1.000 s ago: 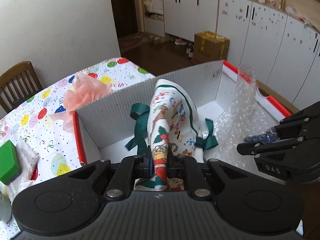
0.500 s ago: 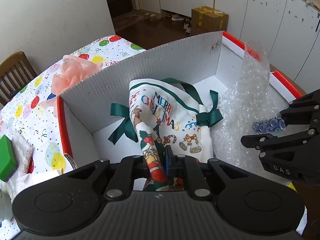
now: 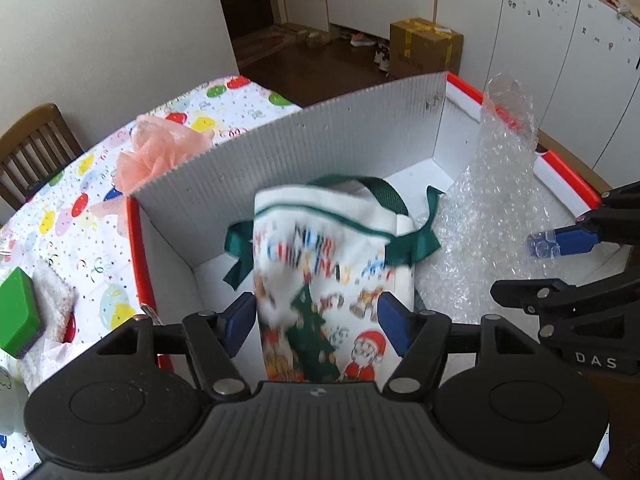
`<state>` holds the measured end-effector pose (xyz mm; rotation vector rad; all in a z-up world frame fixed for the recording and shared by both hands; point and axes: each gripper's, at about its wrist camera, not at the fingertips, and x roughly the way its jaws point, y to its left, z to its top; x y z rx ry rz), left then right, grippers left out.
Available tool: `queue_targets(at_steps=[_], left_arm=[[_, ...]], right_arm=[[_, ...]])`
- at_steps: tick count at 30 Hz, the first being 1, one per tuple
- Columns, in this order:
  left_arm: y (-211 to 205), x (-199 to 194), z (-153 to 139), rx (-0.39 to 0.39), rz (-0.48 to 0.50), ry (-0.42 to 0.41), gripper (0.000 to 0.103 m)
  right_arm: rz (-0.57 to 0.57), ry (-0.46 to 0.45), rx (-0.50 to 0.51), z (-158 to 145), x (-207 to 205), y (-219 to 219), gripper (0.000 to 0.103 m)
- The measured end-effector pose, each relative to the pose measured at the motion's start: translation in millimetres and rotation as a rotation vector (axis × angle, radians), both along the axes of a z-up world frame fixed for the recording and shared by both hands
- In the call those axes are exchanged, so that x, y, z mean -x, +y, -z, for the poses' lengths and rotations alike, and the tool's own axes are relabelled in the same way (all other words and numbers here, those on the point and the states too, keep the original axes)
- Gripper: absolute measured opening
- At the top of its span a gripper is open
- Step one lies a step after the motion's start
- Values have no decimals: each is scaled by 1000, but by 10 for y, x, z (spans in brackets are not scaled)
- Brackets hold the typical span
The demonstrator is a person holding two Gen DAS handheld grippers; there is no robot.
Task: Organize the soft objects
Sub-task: 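Carry the tote bag and bubble wrap into the red box and release both, then withdraw both tools from the box back over the table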
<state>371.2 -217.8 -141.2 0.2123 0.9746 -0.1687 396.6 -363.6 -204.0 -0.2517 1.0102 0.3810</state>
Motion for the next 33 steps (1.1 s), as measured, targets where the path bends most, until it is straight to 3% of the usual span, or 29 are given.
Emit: queue_targets(at_steps=[15,26,33], left_arm=[[149,272,-373,128,-17,-70,67],[370,638,-713,192,-29,-171,68],[598,896,-915,234,-52,-235,77]], right_arm=[[68,-71,-79,-354,220,-300,72],[60,-153,-169,-750,545,-258,79],[26,-187,-253,-960,716,-22,85]])
